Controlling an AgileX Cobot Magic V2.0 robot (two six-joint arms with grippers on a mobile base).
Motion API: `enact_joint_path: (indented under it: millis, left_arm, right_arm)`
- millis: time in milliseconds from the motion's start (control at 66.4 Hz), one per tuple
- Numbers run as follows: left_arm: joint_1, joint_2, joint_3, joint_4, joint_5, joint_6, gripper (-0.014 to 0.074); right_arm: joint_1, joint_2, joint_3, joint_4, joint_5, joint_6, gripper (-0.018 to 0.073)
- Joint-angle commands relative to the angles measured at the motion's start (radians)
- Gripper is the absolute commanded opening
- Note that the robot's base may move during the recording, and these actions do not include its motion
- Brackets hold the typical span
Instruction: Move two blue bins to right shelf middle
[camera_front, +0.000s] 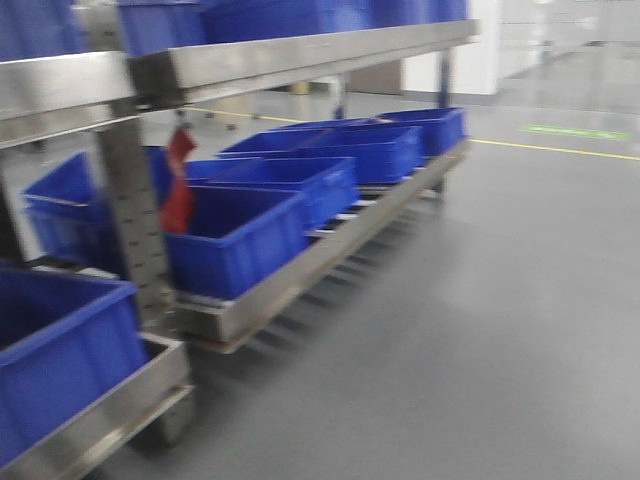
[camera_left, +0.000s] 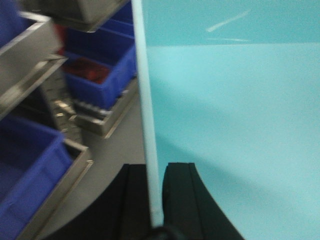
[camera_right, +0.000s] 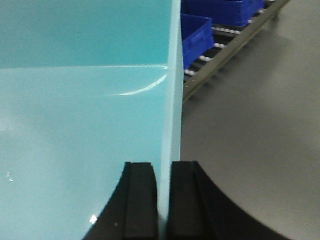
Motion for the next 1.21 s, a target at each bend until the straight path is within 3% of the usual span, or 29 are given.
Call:
enact_joint_path:
  millis: [0, 1190]
  left_arm:
    - [-0.003, -0.012, -0.011, 0.019, -0.026, 0.014, -0.0111]
    - [-0.003, -0.012, -0.011, 0.019, -0.026, 0.014, -0.0111]
  right_arm:
    - [-0.001, -0.014, -0.009, -0.012, -0.052, -0.011, -0.0166]
    - [-0.001, -0.014, -0.009, -0.012, -0.052, -0.011, -0.0166]
